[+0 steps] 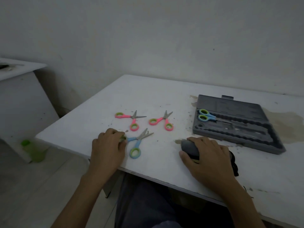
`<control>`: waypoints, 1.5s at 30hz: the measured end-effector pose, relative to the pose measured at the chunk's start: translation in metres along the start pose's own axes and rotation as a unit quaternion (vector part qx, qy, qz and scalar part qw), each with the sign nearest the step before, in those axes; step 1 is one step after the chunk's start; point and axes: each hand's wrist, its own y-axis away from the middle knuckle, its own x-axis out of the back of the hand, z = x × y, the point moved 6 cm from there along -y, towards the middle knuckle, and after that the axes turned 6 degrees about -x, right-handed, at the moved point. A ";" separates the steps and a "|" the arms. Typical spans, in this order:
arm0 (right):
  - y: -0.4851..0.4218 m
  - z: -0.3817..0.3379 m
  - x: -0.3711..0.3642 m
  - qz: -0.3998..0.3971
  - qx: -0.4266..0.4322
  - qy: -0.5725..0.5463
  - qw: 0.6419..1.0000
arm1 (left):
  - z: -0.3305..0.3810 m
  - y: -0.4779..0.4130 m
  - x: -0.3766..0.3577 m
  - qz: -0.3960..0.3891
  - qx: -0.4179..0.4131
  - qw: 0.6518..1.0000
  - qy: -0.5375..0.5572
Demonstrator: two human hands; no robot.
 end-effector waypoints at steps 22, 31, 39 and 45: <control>0.011 0.026 0.026 -0.052 -0.115 -0.025 0.992 | 0.038 0.002 -0.001 -0.136 0.090 0.829 0.535; 0.045 0.074 0.054 0.018 -0.134 0.006 0.991 | 0.101 -0.003 -0.007 -0.143 0.043 0.814 0.561; 0.067 0.071 0.047 0.143 -0.141 0.024 0.979 | 0.169 -0.011 -0.041 -0.166 -0.006 0.793 0.587; 0.071 0.076 0.070 0.191 -0.132 -0.102 0.967 | 0.166 -0.009 -0.048 -0.122 0.008 0.803 0.583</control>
